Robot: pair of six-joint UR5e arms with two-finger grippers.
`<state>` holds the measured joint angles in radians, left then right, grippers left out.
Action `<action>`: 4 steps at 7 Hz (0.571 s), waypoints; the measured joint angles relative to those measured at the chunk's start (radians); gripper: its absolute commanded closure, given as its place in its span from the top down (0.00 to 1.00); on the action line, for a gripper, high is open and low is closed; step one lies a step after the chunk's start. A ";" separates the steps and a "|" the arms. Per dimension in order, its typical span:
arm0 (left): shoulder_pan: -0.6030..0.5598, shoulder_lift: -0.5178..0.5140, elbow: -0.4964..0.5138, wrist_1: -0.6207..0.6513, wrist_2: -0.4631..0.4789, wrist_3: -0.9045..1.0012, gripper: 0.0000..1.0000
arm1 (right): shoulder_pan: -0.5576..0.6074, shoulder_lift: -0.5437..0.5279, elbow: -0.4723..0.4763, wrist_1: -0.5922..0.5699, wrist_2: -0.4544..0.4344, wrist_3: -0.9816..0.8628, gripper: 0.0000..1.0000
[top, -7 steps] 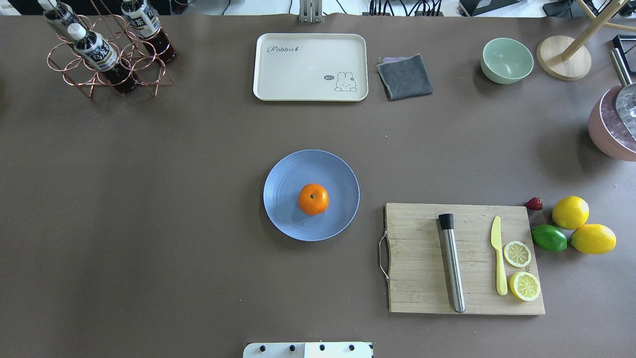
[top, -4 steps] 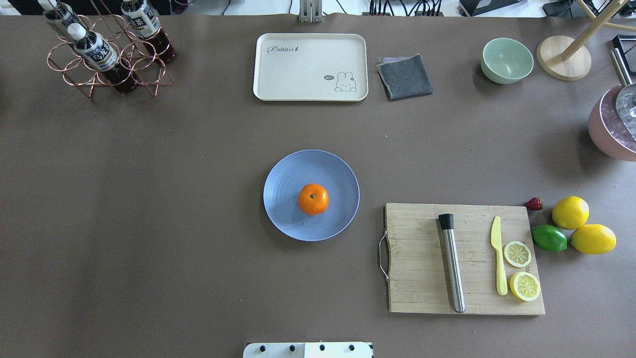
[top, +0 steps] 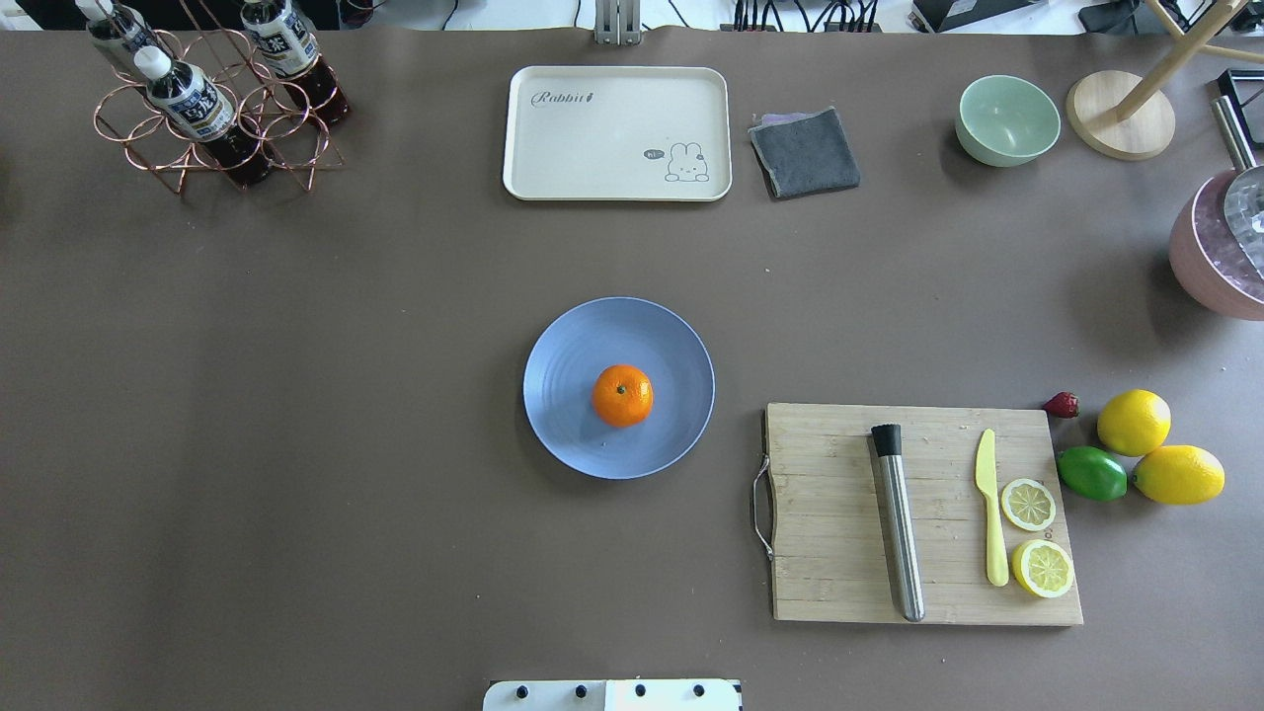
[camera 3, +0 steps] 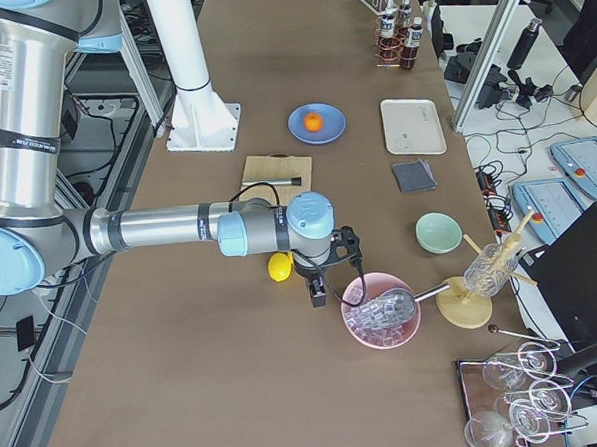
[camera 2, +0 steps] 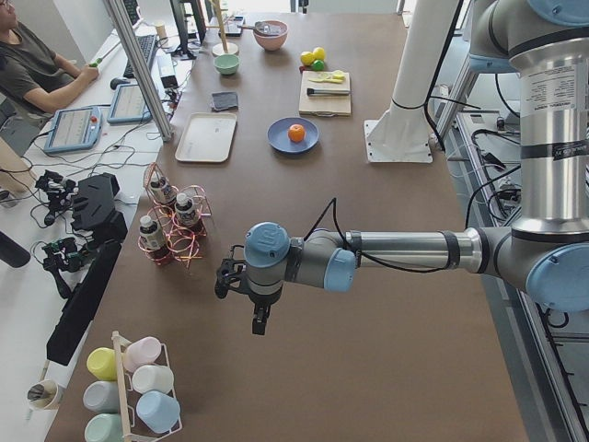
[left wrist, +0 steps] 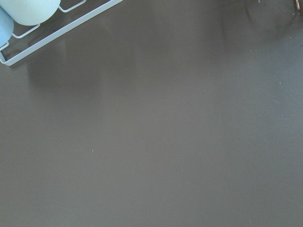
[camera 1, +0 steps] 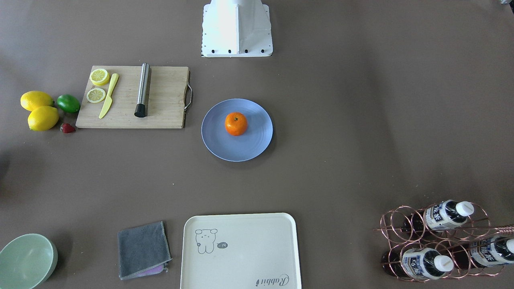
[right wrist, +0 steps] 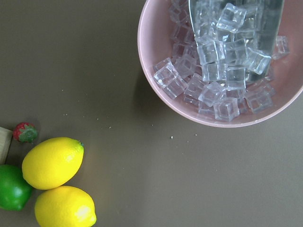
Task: Pick orange to plate
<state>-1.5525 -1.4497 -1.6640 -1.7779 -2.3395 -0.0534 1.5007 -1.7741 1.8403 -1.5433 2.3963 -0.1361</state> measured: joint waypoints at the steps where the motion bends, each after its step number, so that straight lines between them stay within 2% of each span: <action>1: 0.001 0.000 0.001 0.000 0.000 0.000 0.97 | 0.000 0.000 -0.002 -0.002 -0.001 0.000 1.00; 4: 0.001 -0.006 0.006 -0.001 0.001 0.003 0.98 | -0.002 0.001 -0.013 -0.003 -0.007 0.004 1.00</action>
<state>-1.5511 -1.4557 -1.6578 -1.7793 -2.3384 -0.0509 1.4988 -1.7728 1.8273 -1.5467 2.3898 -0.1322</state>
